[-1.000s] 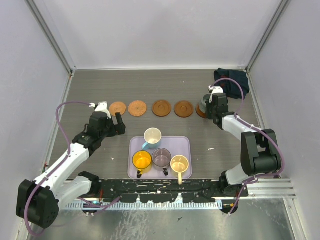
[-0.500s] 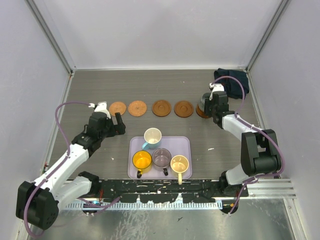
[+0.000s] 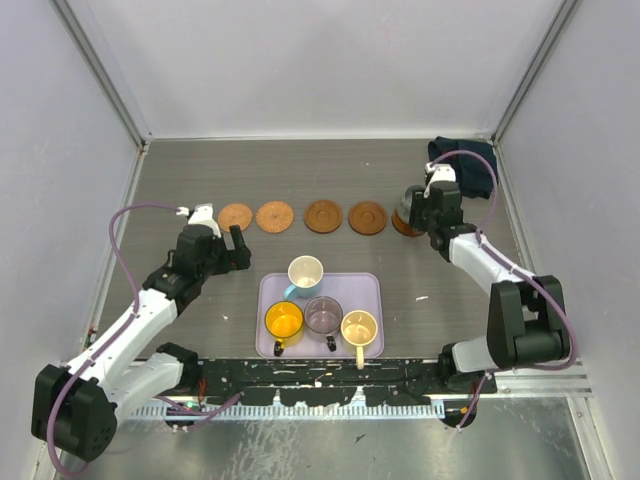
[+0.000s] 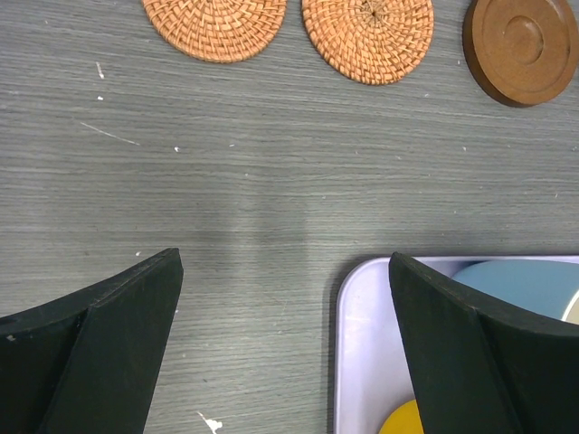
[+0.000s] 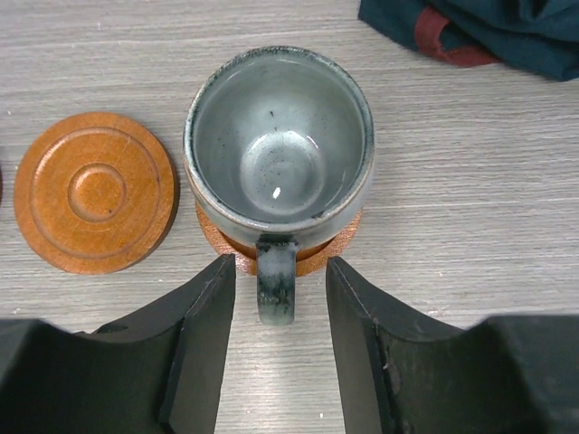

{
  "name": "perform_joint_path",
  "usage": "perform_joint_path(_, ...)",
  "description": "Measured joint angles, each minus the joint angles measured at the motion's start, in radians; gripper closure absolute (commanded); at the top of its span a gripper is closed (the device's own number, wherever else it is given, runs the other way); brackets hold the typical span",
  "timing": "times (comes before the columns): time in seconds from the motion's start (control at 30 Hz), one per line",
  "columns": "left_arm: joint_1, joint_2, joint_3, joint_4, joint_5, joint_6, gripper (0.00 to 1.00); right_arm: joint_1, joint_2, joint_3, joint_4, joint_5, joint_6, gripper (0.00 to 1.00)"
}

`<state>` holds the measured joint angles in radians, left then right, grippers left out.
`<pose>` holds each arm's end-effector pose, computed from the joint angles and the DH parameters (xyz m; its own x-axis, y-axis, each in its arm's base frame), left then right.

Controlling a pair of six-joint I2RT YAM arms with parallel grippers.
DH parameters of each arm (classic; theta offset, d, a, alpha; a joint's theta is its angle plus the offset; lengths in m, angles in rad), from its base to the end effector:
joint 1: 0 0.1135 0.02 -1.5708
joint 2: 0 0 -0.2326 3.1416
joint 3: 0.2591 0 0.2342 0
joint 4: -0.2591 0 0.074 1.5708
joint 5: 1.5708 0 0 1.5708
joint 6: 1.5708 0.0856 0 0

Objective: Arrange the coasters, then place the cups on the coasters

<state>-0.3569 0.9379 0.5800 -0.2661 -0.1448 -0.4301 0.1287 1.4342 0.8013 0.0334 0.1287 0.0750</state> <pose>0.2332 -0.0738 0.1852 -0.5960 -0.2181 -0.7728 -0.0138 0.9650 -0.2618 0.3362 0.0324 0.1688 -0.5597 0.0025 -0.8287 0.0198 0.9998 -0.0103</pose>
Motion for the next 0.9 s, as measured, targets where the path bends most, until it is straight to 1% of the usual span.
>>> perform_joint_path(0.2, 0.0, 0.0, -0.001, 0.0, 0.003, 0.0, 0.02, 0.0, -0.109, -0.03, -0.025, 0.023, 0.043, 0.48)
perform_joint_path(0.33, 0.0, 0.0, -0.001, 0.0, 0.004, 0.0, 0.02, 0.002, -0.182, -0.035, -0.068, 0.035, 0.083, 0.5)
perform_joint_path(0.47, 0.0, 0.0, -0.001, 0.0, 0.003, 0.0, 0.02, 0.037, -0.257, -0.037, -0.128, 0.055, 0.117, 0.52)
perform_joint_path(0.57, 0.0, 0.0, -0.001, 0.0, 0.003, 0.0, 0.02, 0.123, -0.317, -0.037, -0.191, 0.091, 0.137, 0.52)
perform_joint_path(0.73, 0.0, 0.0, -0.001, -0.001, 0.004, 0.0, 0.02, 0.359, -0.407, -0.036, -0.352, 0.155, 0.195, 0.52)
perform_joint_path(0.9, 0.0, -0.002, -0.001, -0.008, 0.017, 0.001, 0.02, 0.51, -0.496, -0.036, -0.528, 0.168, 0.302, 0.52)
